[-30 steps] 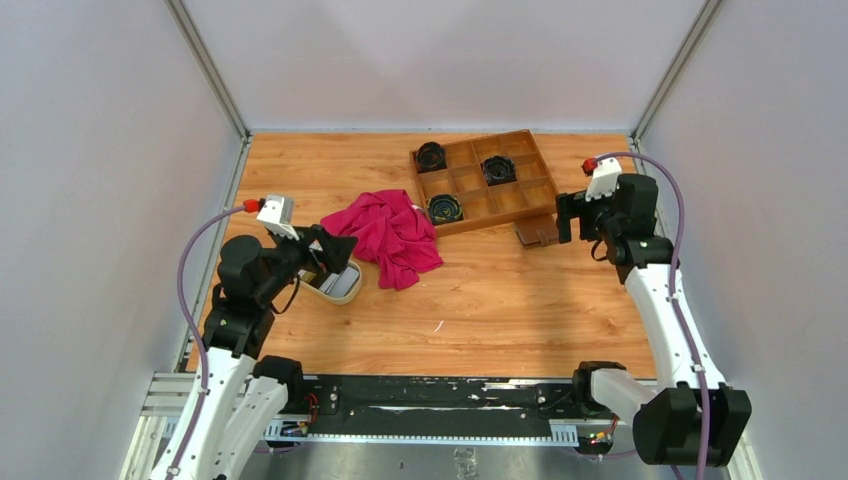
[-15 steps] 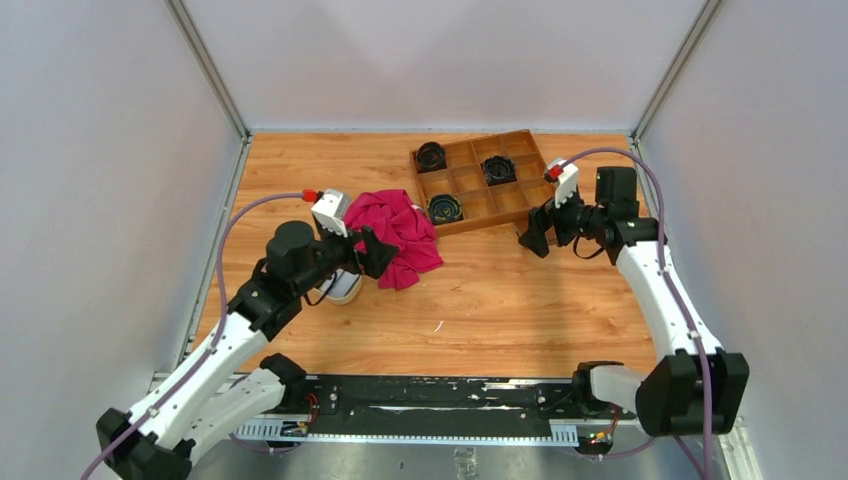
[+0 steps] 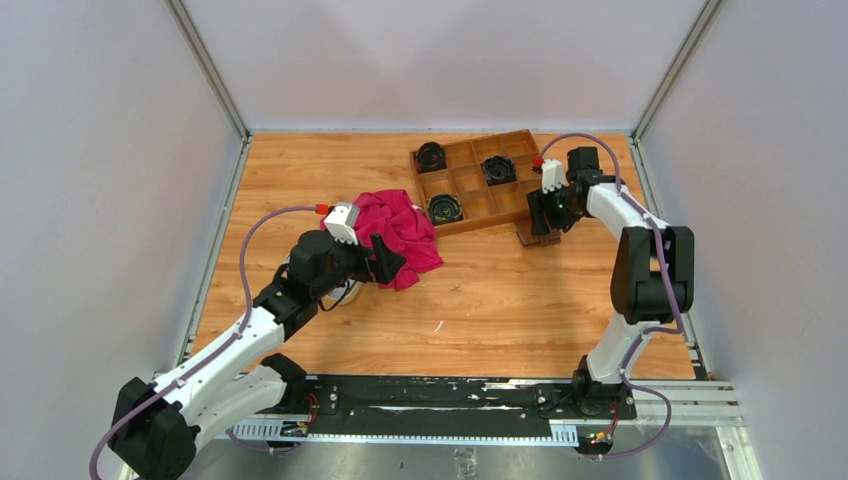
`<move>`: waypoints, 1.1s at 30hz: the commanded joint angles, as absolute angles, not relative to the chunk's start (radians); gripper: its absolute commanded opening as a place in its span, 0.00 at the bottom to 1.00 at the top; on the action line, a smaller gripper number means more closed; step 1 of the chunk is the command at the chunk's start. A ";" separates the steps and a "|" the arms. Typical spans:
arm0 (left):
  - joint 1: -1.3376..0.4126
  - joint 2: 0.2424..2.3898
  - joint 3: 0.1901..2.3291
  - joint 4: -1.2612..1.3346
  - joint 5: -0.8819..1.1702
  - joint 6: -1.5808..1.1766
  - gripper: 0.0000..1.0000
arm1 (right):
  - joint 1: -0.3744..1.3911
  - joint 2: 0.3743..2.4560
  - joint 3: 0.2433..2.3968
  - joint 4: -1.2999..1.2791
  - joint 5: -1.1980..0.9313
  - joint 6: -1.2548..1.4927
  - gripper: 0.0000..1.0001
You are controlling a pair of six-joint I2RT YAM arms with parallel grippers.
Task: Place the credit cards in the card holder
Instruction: Move the card holder to the center of the board.
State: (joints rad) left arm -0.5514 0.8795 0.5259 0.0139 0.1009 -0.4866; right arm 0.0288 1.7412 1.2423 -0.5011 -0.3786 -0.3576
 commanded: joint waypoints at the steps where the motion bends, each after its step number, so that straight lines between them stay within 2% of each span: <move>1: -0.557 0.840 0.489 0.072 0.075 -0.517 1.00 | 0.026 1.836 1.318 -0.549 -0.321 -0.330 0.60; 7: -0.557 0.770 0.426 0.087 0.068 -0.555 1.00 | 0.029 1.915 1.340 -0.554 -0.277 -0.332 0.54; 10: -0.556 0.744 0.401 0.092 0.075 -0.577 1.00 | 0.030 1.941 1.332 -0.558 -0.273 -0.335 0.45; 16: -0.558 0.711 0.357 0.158 0.162 -0.606 0.96 | 0.034 1.940 1.297 -0.563 -0.257 -0.360 0.12; 19: -0.574 0.701 0.344 0.201 0.199 -0.585 0.94 | 0.034 1.893 1.269 -0.563 -0.271 -0.372 0.01; 25: -0.664 0.668 0.307 0.280 0.198 -0.500 0.93 | 0.035 1.763 1.197 -0.580 -0.392 -0.444 0.00; 29: -0.731 0.642 0.282 0.294 0.171 -0.430 0.93 | 0.045 1.656 1.135 -0.612 -0.531 -0.590 0.01; 31: -0.751 0.628 0.269 0.297 0.147 -0.419 0.93 | 0.051 1.605 1.106 -0.589 -0.518 -0.631 0.16; 33: -0.756 0.613 0.258 0.296 0.127 -0.419 0.93 | 0.052 1.565 1.081 -0.544 -0.480 -0.650 0.41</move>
State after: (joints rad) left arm -0.7364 0.6422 0.2852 0.2565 0.1726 -0.4728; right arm 0.0387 1.6478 1.1206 -0.5602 -0.4568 -0.5335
